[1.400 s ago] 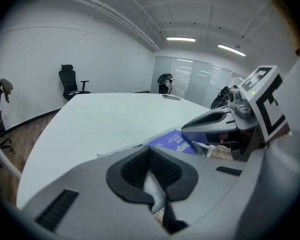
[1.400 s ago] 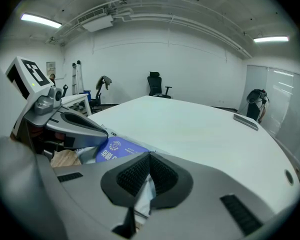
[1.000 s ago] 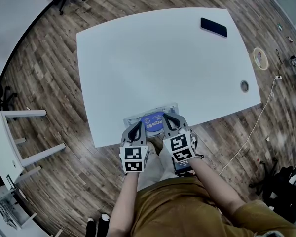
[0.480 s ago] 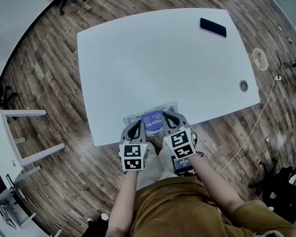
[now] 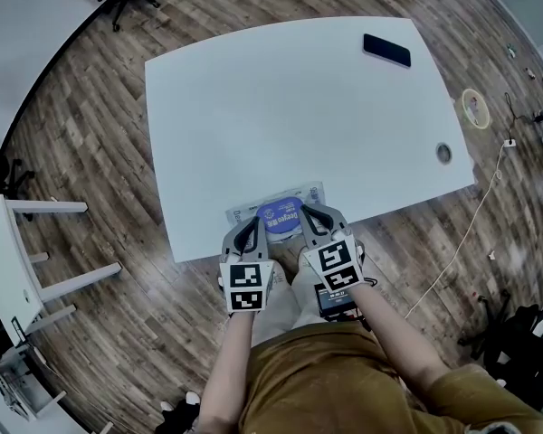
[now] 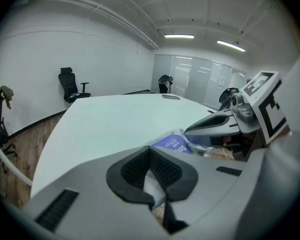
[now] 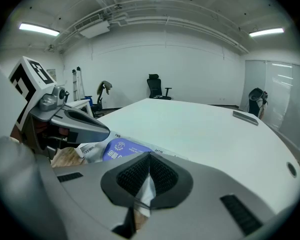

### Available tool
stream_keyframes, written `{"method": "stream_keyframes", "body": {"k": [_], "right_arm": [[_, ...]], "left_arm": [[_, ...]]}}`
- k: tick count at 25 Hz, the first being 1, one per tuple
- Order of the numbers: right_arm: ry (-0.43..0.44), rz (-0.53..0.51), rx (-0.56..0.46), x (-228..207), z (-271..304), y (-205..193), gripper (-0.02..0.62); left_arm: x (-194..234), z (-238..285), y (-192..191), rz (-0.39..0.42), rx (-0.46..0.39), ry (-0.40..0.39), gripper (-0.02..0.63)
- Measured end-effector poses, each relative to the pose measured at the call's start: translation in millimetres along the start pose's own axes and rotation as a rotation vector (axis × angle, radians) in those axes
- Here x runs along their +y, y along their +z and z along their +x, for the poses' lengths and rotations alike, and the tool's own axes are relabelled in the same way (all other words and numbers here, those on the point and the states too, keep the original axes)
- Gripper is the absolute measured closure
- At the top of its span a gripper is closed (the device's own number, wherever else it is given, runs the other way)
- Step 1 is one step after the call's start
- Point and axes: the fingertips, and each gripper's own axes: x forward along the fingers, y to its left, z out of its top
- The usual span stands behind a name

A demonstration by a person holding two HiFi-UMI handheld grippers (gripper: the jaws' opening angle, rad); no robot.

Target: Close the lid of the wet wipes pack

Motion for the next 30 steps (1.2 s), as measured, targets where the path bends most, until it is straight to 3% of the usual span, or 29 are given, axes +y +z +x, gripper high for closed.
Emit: {"method": "stream_keyframes", "body": {"k": [25,30], "right_arm": [[-0.069,-0.067,-0.175,17,-75,35,0.586],[-0.113,-0.048,-0.269,8,-98,56,0.588]], "left_arm": [[-16,-73,32,0.013,-0.164,0.046,0.612],[-14,-88,48,0.016,-0.216,0.061,0.613]]}}
